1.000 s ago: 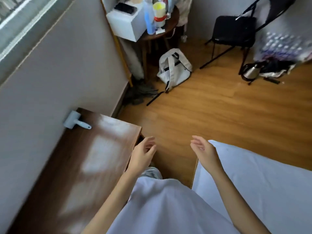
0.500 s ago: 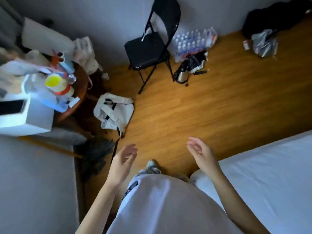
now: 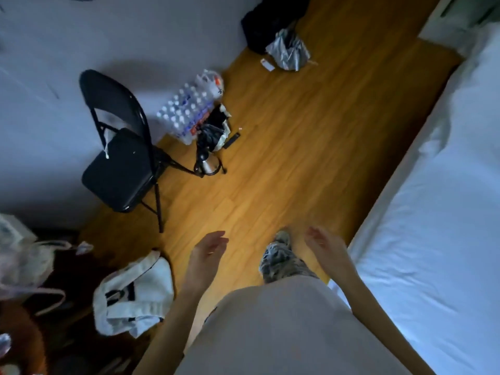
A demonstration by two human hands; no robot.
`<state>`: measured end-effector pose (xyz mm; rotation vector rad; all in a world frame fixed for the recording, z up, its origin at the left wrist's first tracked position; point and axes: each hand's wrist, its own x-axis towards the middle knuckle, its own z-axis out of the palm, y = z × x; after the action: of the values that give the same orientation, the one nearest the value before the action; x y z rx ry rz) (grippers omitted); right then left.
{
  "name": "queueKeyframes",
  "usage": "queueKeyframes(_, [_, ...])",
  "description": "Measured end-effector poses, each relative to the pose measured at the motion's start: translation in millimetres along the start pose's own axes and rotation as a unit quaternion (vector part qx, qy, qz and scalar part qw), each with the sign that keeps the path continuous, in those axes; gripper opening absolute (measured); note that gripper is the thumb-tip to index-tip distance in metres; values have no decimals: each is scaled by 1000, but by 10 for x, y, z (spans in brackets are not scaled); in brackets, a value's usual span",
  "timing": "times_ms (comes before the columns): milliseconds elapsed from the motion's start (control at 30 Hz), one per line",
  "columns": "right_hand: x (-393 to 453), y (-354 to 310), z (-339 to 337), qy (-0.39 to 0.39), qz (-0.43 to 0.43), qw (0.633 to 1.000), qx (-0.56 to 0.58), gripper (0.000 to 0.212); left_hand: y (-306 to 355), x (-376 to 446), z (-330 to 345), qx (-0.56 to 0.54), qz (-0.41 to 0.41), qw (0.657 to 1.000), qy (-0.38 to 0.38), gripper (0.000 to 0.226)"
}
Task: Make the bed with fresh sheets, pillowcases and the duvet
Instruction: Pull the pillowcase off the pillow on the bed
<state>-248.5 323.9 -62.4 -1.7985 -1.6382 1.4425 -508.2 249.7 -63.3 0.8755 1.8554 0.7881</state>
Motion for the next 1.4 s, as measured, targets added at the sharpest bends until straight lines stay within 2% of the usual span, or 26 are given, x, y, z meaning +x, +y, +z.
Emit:
queueKeyframes(133, [769,-304,-645,60,0,998,20,34,869,930,350,-21,13,999,-37,25])
queueKeyframes(233, [1305,-545,-1171,129,-15,991,24,34,1587,1602,571,-19,58,995,-78,14])
queueKeyframes(300, [1575,-649,-1459,162,-10,986,38,31,2009,1979,714,-14,91,990,-102,22])
queueKeyframes(367, [1852,-684,-1683,189,7,980,64,31,2339,2359,893,11,103,986,-129,21])
queueKeyframes(533, [2573,-540,-1956,193,81,974,86,33,2781,3324,1494,49,85,974,-203,17])
queueKeyframes(667, [3340,-525,-2242,213,134,962,104,30,3221,4182,1908,28,56,971,-230,17])
queueKeyframes(767, [3997,-709,-2660,241,155,952,111,28,3807,4909,2171,35,53,966,-249,16])
queueKeyframes(900, [4802,-1086,-3447,297,139,936,128,27,4805,5746,2578,75,107,944,-303,19])
queueKeyframes(1067, [5618,-1334,-4307,333,121,925,140,24,5802,6584,3221,95,145,937,-305,20])
queueKeyframes(1233, [6410,-1137,-4852,321,151,911,213,20,6162,7161,3976,99,99,941,-307,18])
queueKeyframes(1400, [7332,-880,-6003,310,138,911,236,22,6825,7794,5081,111,86,947,-289,14])
